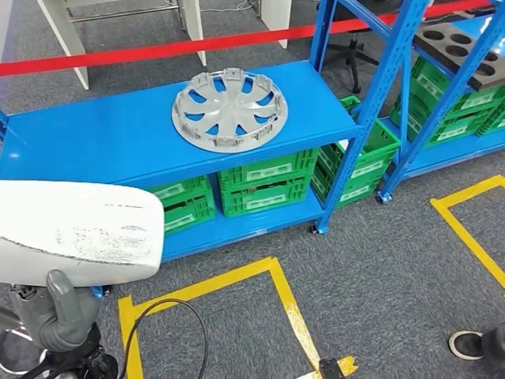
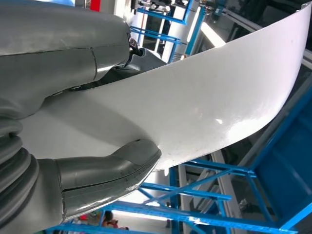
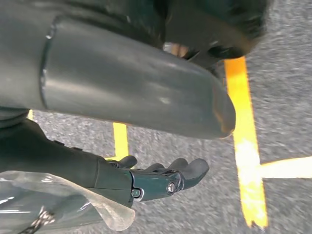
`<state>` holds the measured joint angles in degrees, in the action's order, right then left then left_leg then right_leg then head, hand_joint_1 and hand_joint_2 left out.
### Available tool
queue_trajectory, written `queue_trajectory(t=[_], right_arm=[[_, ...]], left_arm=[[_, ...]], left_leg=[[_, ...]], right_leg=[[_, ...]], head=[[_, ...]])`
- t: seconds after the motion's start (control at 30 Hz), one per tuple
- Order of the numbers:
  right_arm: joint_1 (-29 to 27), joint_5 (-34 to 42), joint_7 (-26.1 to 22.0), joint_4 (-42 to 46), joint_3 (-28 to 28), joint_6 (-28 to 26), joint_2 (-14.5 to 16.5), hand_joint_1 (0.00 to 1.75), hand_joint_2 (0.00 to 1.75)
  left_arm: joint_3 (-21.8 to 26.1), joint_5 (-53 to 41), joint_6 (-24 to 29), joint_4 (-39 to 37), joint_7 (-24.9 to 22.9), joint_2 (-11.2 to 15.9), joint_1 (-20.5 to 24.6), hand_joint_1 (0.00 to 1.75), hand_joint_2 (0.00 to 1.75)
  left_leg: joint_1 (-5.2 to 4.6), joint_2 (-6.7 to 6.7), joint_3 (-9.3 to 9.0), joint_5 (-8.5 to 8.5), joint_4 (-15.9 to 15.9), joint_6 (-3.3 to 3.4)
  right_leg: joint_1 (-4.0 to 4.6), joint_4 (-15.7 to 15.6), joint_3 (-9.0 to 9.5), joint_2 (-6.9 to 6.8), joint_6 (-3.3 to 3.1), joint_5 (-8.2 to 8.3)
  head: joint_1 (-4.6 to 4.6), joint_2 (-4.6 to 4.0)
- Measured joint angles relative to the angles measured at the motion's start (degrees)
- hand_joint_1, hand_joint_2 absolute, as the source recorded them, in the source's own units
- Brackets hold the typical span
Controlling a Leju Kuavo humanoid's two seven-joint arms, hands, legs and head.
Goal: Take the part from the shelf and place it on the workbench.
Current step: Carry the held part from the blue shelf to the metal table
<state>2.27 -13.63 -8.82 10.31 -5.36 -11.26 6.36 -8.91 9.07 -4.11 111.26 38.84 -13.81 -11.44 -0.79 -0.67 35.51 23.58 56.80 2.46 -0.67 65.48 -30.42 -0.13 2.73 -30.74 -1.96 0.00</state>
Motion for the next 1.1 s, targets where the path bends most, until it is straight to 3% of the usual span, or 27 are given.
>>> queue_trajectory(t=[0.07, 0.1, 0.17, 0.2, 0.23, 0.3, 0.33, 0.37, 0.4, 0.43, 0.5, 0.57, 0.6, 0.67, 0.73, 0.83, 0.87, 0.9, 0.93, 1.03, 1.1], right_arm=[[0.3, 0.3, -0.1, 0.0, 0.0, 0.1, 0.0, 0.00, 0.00], [0.4, 0.4, -0.2, 0.1, -0.1, 0.2, 0.0, 0.00, 0.00], [0.4, 0.6, -0.2, 0.0, -0.1, 0.3, 0.0, 0.00, 0.00], [0.3, 0.6, -0.2, 0.0, -0.2, 0.3, 0.0, 0.00, 0.00], [0.2, 0.7, -0.2, 0.0, -0.2, 0.3, 0.0, 0.00, 0.00], [0.1, 0.7, -0.3, -0.1, -0.2, 0.3, 0.0, 0.00, 0.00], [0.1, 0.7, -0.4, -0.1, -0.2, 0.2, 0.0, 0.00, 0.00], [0.1, 0.5, -0.4, -0.1, -0.2, 0.1, 0.0, 0.00, 0.00], [0.1, 0.3, -0.5, -0.1, -0.2, -0.2, 0.0, 0.00, 0.00], [0.1, 0.1, -0.5, -0.1, -0.2, -0.6, 0.0, 0.00, 0.00], [0.1, 0.2, -0.5, -0.1, -0.3, -1.2, 0.0, 0.00, 0.00], [0.0, 0.5, -0.5, -0.1, -0.5, -1.5, 0.0, 0.00, 0.00], [0.0, 0.7, -0.6, -0.1, -0.6, -1.5, 0.0, 0.00, 0.00], [0.0, 1.2, -0.6, -0.1, -0.9, -1.7, 0.0, 0.00, 0.00], [0.0, 1.6, -0.5, -0.1, -1.3, -1.8, 0.0, 0.00, 0.00], [-0.1, 1.8, -0.4, -0.1, -1.6, -1.9, 0.0, 0.00, 0.00], [-0.2, 1.8, -0.4, -0.1, -1.7, -1.9, 0.0, 0.00, 0.00], [-0.3, 1.9, -0.3, -0.1, -1.7, -1.9, 0.0, 0.00, 0.00], [-0.4, 1.9, -0.3, -0.1, -1.8, -1.9, 0.0, 0.00, 0.00], [-0.2, 2.0, -0.3, -0.1, -2.1, -1.8, 0.0, 0.00, 0.00], [0.0, 2.3, -0.2, -0.1, -2.4, -1.7, 0.1, 0.00, 0.00]], left_arm=[[0.0, 0.0, 0.0, 0.0, 0.0, 0.0, 0.0, 1.75, 1.75], [0.0, 0.0, 0.0, 0.0, 0.0, 0.0, 0.1, 1.75, 1.75], [0.0, -0.1, 0.0, 0.0, 0.0, 0.1, 0.0, 1.75, 1.75], [0.0, -0.1, 0.0, -0.1, 0.0, 0.1, 0.0, 1.75, 1.75], [0.0, -0.1, 0.0, -0.1, 0.0, 0.1, -0.1, 1.75, 1.75], [0.1, -0.1, 0.0, -0.1, 0.0, 0.3, -0.2, 1.75, 1.75], [0.1, -0.1, 0.1, -0.1, 0.0, 0.3, -0.2, 1.75, 1.75], [0.1, -0.1, 0.2, -0.2, 0.0, 0.4, -0.2, 1.75, 1.75], [0.1, -0.1, 0.4, -0.2, 0.0, 0.4, -0.2, 1.75, 1.75], [0.1, -0.1, 0.6, -0.2, 0.0, 0.4, -0.3, 1.75, 1.75], [0.0, 0.0, 0.9, -0.2, 0.0, 0.5, -0.3, 1.75, 1.75], [0.0, 0.0, 1.1, -0.2, 0.0, 0.5, -0.3, 1.75, 1.75], [0.0, 0.0, 1.2, -0.2, 0.0, 0.5, -0.3, 1.75, 1.75], [-0.1, 0.0, 1.3, -0.3, 0.0, 0.5, -0.3, 1.75, 1.75], [-0.2, 0.0, 1.5, -0.3, 0.0, 0.4, -0.3, 1.75, 1.75], [-0.2, 0.0, 1.5, -0.3, 0.0, 0.4, -0.5, 1.75, 1.75], [-0.2, 0.0, 1.6, -0.3, 0.0, 0.4, -0.5, 1.75, 1.75], [-0.2, 0.0, 1.6, -0.3, 0.0, 0.4, -0.5, 1.75, 1.75], [-0.2, 0.0, 1.6, -0.3, 0.0, 0.4, -0.6, 1.75, 1.75], [-0.2, -0.1, 1.8, -0.4, 0.0, 0.4, -0.6, 1.75, 1.75], [-0.3, -0.3, 2.0, -0.4, 0.0, 0.4, -0.6, 1.75, 1.75]], left_leg=[[-0.16, -0.08, 0.95, -1.16, 0.4, -0.46], [-0.18, -0.16, 1.34, -1.79, 0.5, -0.74], [-0.10, -0.14, 2.16, -2.59, 0.5, -1.34], [-0.01, -0.02, 2.61, -1.54, 1.1, -1.71], [0.11, 0.11, 3.12, 0.64, 2.6, -2.09], [0.51, 0.24, 4.19, 7.12, 9.1, -2.80], [0.65, 0.24, 4.51, 9.39, 13.0, -3.05], [0.73, 0.24, 4.44, 10.28, 15.9, -3.20], [0.78, 0.24, 3.78, 9.61, 17.1, -3.26], [0.81, 0.24, 2.32, 7.99, 16.3, -3.22], [0.78, 0.31, -2.71, 5.31, 9.7, -2.81], [0.60, 0.43, -7.43, 5.70, 2.4, -2.23], [0.46, 0.47, -8.51, 6.38, 0.4, -2.03], [0.49, 0.30, -8.75, 6.58, -1.0, -1.63], [0.74, -0.23, -8.51, 6.19, -1.7, -0.85], [0.75, -1.41, -7.69, 5.66, -1.7, 0.02], [0.71, -1.90, -7.45, 5.58, -1.6, 0.09], [0.69, -2.40, -7.29, 5.53, -1.5, 0.11], [0.69, -2.90, -7.22, 5.56, -1.3, 0.07], [0.45, -4.36, -7.09, 6.00, -0.5, -0.46], [-0.01, -5.38, -6.74, 6.22, 0.1, -0.82]], right_leg=[[0.14, -8.3, 5.62, 0.07, -0.42, -1.38], [0.28, -10.5, 6.73, 0.13, -0.63, -2.04], [0.26, -11.3, 5.75, 0.02, -1.16, -1.65], [0.19, -11.2, 5.14, -0.11, -1.54, -1.04], [0.07, -11.2, 4.54, -0.30, -1.91, -0.36], [0.08, -10.9, 3.17, -0.49, -2.42, 0.96], [0.11, -10.7, 2.26, -0.54, -2.50, 1.57], [0.13, -10.4, 1.25, -0.55, -2.50, 2.07], [0.13, -10.0, 0.25, -0.56, -2.48, 2.49], [0.14, -9.7, -0.70, -0.56, -2.44, 2.87], [0.19, -9.2, -2.14, -0.53, -2.22, 3.54], [0.31, -8.8, -2.92, -0.41, -1.77, 4.23], [0.32, -8.8, -3.19, -0.33, -1.48, 4.60], [0.26, -8.6, -3.73, -0.10, -0.86, 5.04], [0.20, -6.4, -5.21, 0.06, -0.29, 3.36], [0.03, 4.4, -9.82, 0.11, 0.40, -2.23], [0.00, 7.2, -10.84, 0.08, 0.57, -3.14], [-0.01, 8.1, -10.84, 0.02, 0.68, -3.04], [-0.01, 6.5, -9.61, -0.18, 0.71, -1.84], [0.29, -4.9, -3.00, -3.09, 0.38, 2.48], [0.61, -7.8, -1.60, -4.26, -0.22, 2.48]], head=[[-0.01, 0.00], [-0.02, 0.00], [-0.02, 0.00], [0.04, 0.00], [0.15, 0.00], [0.37, 0.00], [0.43, 0.00], [0.42, 0.00], [0.43, 0.00], [0.42, 0.00], [0.41, 0.00], [0.38, 0.00], [0.37, 0.00], [0.37, 0.00], [0.21, 0.00], [-0.04, 0.00], [-0.04, 0.00], [-0.06, 0.00], [-0.06, 0.00], [-0.08, 0.00], [-0.05, 0.00]])
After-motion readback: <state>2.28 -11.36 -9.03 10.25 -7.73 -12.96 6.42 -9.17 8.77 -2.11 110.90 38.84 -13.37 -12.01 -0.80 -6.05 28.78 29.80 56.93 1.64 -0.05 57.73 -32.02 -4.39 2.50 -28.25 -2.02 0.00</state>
